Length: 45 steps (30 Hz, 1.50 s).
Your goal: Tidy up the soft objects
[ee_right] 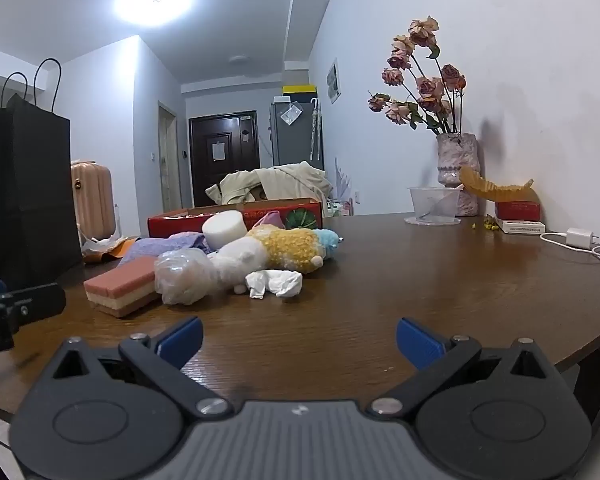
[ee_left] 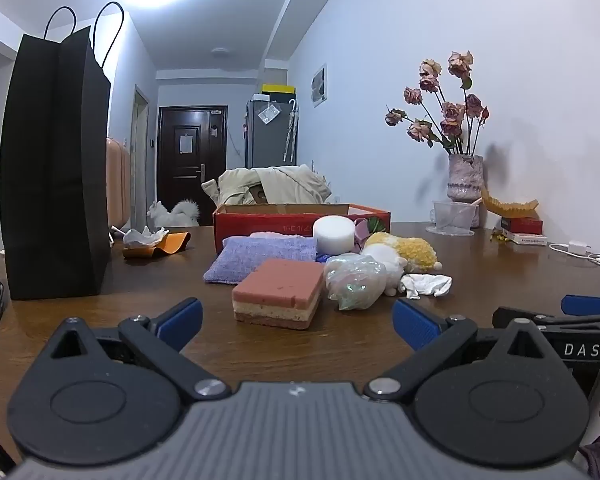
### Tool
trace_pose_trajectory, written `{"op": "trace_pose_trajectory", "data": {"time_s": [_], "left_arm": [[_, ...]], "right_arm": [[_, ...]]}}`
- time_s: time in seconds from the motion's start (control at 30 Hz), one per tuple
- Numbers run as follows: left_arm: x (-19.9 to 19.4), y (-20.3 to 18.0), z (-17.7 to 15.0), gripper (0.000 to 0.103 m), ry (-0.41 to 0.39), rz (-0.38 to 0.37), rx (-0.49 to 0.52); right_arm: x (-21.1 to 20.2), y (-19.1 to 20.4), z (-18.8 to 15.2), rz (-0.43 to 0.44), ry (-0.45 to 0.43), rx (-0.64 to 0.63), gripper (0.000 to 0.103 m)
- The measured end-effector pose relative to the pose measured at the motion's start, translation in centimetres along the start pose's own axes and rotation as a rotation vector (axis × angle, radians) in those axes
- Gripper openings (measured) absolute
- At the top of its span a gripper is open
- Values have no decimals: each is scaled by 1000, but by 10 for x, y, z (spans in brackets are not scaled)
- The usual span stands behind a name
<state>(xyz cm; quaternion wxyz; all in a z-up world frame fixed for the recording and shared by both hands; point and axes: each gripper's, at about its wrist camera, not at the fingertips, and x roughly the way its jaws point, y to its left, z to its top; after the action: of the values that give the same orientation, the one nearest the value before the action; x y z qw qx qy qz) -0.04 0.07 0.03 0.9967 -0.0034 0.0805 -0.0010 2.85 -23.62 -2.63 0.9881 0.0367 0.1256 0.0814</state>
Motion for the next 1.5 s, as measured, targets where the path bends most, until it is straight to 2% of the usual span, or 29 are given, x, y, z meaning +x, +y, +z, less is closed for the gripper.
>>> {"op": "trace_pose_trajectory", "data": {"time_s": [0.07, 0.1, 0.2, 0.27, 0.3, 0.77, 1.5], "left_arm": [[-2, 1, 1, 103, -2, 3, -8], [3, 1, 1, 103, 36, 5, 2], [9, 1, -1, 103, 50, 3, 5], [10, -2, -1, 103, 45, 3, 10], [3, -3, -2, 103, 18, 7, 12], [9, 7, 3, 103, 31, 21, -22], [7, 8, 1, 103, 27, 18, -5]], "right_arm": [[0, 1, 0, 0, 2, -8, 103], [1, 1, 0, 2, 14, -13, 103], [0, -2, 0, 3, 24, 0, 103], [7, 2, -3, 3, 21, -2, 103], [7, 2, -1, 4, 16, -7, 103], [10, 2, 7, -7, 19, -23, 103], [8, 6, 8, 0, -4, -18, 103]]}}
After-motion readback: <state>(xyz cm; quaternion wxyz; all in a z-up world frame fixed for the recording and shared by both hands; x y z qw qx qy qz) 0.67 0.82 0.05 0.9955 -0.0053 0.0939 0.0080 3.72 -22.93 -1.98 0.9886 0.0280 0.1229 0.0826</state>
